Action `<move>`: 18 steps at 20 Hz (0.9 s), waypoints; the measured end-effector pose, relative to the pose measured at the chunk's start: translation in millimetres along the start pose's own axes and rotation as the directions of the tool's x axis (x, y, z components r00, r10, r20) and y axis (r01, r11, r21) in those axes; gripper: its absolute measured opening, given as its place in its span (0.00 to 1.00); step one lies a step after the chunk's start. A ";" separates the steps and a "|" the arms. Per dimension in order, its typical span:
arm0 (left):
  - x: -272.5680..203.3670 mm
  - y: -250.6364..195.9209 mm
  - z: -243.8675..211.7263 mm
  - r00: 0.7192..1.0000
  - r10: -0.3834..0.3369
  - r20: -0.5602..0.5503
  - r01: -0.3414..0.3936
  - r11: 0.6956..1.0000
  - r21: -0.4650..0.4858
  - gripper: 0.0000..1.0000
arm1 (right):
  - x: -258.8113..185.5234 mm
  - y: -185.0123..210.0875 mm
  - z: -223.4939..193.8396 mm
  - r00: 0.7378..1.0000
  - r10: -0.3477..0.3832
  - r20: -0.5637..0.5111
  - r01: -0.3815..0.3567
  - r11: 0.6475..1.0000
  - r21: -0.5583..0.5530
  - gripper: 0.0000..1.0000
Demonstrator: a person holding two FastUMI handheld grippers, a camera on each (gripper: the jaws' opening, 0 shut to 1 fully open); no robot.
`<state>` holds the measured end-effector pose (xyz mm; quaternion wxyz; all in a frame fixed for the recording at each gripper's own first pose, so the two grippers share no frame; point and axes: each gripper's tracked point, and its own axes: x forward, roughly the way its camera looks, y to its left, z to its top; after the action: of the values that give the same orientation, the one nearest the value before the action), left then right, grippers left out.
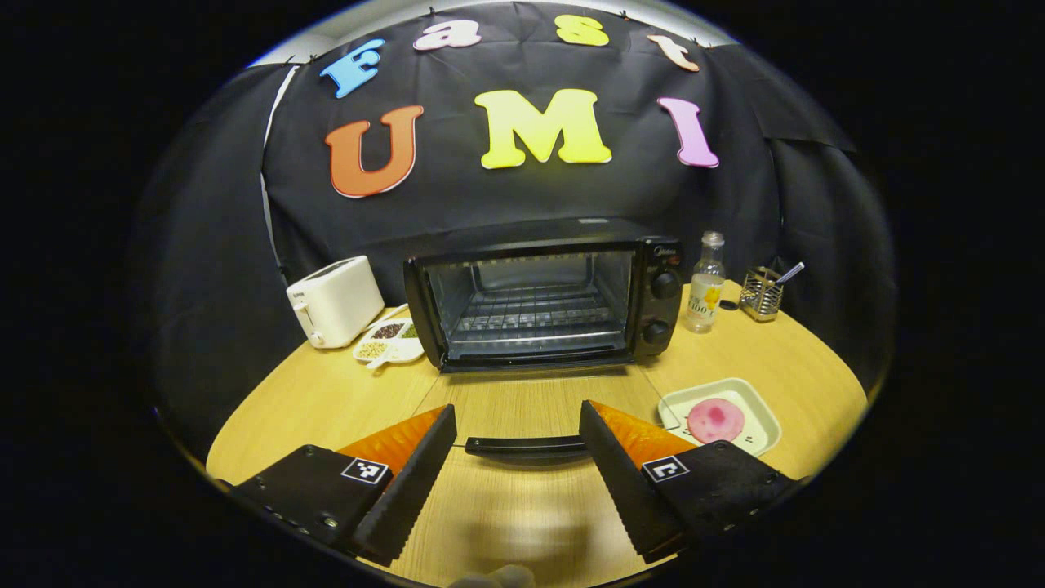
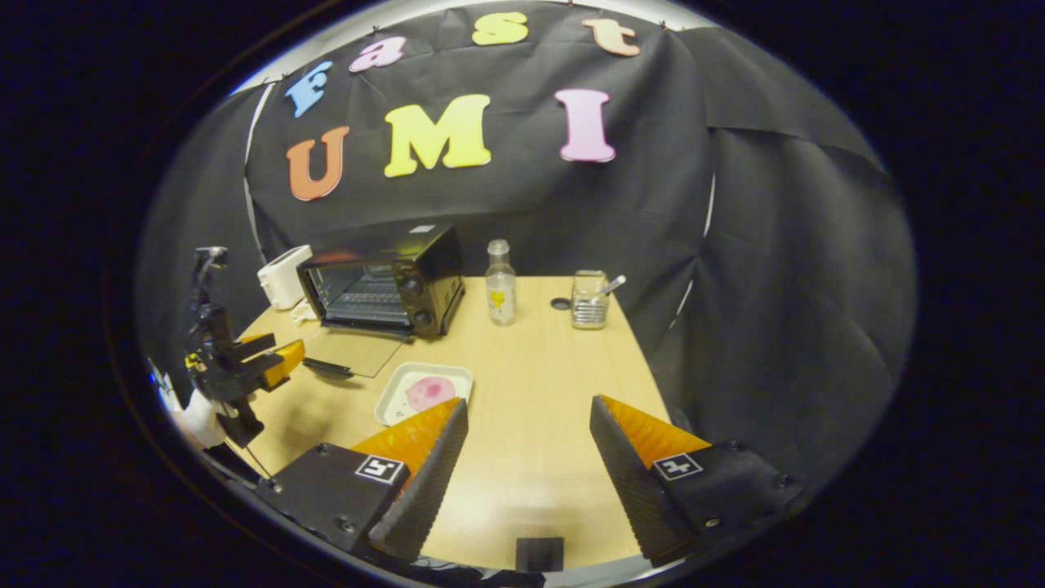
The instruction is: Open the electric oven with the left hand, put the food in, and close the electric oven.
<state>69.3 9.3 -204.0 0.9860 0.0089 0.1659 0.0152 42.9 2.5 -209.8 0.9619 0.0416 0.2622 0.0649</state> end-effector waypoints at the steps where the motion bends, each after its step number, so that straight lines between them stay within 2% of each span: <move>1: -18.6 1.1 5.9 1.000 0.004 0.011 -0.004 1.000 -0.003 0.97 | 19.9 8.4 -4.0 0.999 0.031 -0.027 -0.031 1.000 0.002 0.88; 4: -72.3 4.3 23.6 0.999 0.021 0.033 -0.022 1.000 0.005 0.96 | 81.4 29.2 -22.1 0.984 0.125 -0.124 -0.126 0.992 -0.003 0.86; 5: -87.8 7.9 31.5 0.998 0.041 0.041 -0.041 0.999 0.014 0.96 | 98.7 35.9 -30.6 0.975 0.151 -0.165 -0.153 0.988 -0.001 0.79; 6: -102.2 9.8 39.8 0.997 0.058 0.044 -0.059 0.998 0.011 0.96 | 115.8 42.1 -38.1 0.962 0.179 -0.209 -0.180 0.984 0.010 0.79; 7: -115.2 10.2 50.0 0.995 0.077 0.056 -0.077 0.997 0.005 0.96 | 132.8 48.5 -46.4 0.947 0.207 -0.246 -0.207 0.978 0.027 0.72; 9: -139.2 11.2 70.0 0.989 0.125 0.077 -0.124 0.992 -0.024 0.96 | 162.4 55.5 -60.6 0.919 0.245 -0.309 -0.238 0.969 0.060 0.70; 12: -166.3 7.2 93.4 0.976 0.195 0.097 -0.188 0.979 -0.072 0.96 | 198.7 61.7 -75.6 0.888 0.258 -0.381 -0.241 0.966 0.092 0.53; 15: -181.9 -3.9 102.0 0.968 0.232 0.099 -0.224 0.970 -0.093 0.96 | 215.0 64.0 -79.7 0.859 0.278 -0.431 -0.243 0.961 0.135 0.46; 18: -193.3 -8.4 103.3 0.961 0.261 0.097 -0.249 0.961 -0.119 0.97 | 221.6 60.3 -82.2 0.844 0.266 -0.465 -0.211 0.963 0.168 0.35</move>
<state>-79.2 -6.8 -43.4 0.9827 -0.0209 0.1067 0.1502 184.1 98.4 -384.1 0.8464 0.1094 0.4898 0.1779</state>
